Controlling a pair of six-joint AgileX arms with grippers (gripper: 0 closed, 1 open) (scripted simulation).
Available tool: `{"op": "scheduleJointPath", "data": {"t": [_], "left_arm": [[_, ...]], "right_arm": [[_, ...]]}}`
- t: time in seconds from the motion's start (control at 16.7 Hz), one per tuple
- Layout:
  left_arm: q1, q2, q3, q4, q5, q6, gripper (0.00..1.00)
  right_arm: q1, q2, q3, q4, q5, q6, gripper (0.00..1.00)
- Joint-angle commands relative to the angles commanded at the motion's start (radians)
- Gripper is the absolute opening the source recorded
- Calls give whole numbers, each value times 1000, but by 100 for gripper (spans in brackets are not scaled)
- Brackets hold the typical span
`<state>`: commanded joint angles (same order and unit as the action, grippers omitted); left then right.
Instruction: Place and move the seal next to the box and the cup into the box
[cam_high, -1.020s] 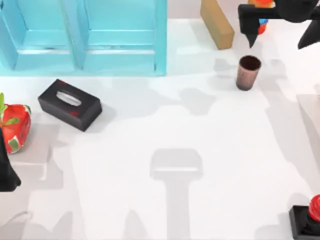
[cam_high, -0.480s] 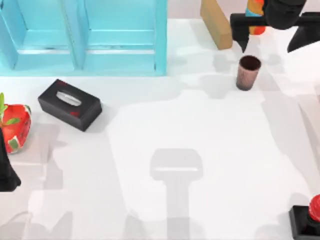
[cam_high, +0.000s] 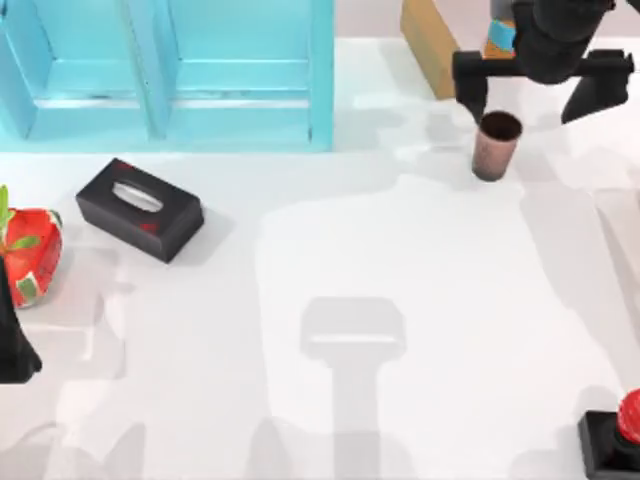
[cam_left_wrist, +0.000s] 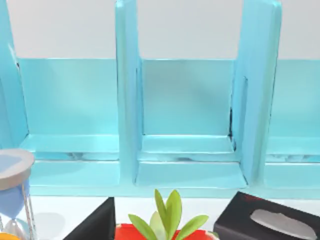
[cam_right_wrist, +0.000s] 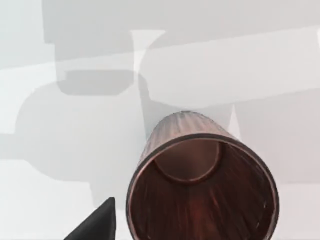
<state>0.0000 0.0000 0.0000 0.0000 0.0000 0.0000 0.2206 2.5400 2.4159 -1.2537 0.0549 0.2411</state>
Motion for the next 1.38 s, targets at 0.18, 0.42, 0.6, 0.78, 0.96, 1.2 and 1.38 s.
{"op": "scheduleJointPath", "data": {"t": [0.18,0.42,0.6,0.78,0.96,1.2,1.38], "left_arm": [[0,0,0,0,0,0,100],[0,0,0,0,0,0,100],[0,0,0,0,0,0,100],[0,0,0,0,0,0,100],[0,0,0,0,0,0,100],[0,0,0,0,0,0,100],[0,0,0,0,0,0,100]], "right_arm": [[-3,14,-76,91,-1,-3,100],[-4,19,-102,122,-1,-4,100],[-4,19,-102,122,-1,-4,92],[-4,19,-102,122,-1,-4,70],[-4,19,-102,122,-1,-4,47],[-4,19,-102,122,-1,-4,17],[-4,19,-102,122,-1,-4,0]]}}
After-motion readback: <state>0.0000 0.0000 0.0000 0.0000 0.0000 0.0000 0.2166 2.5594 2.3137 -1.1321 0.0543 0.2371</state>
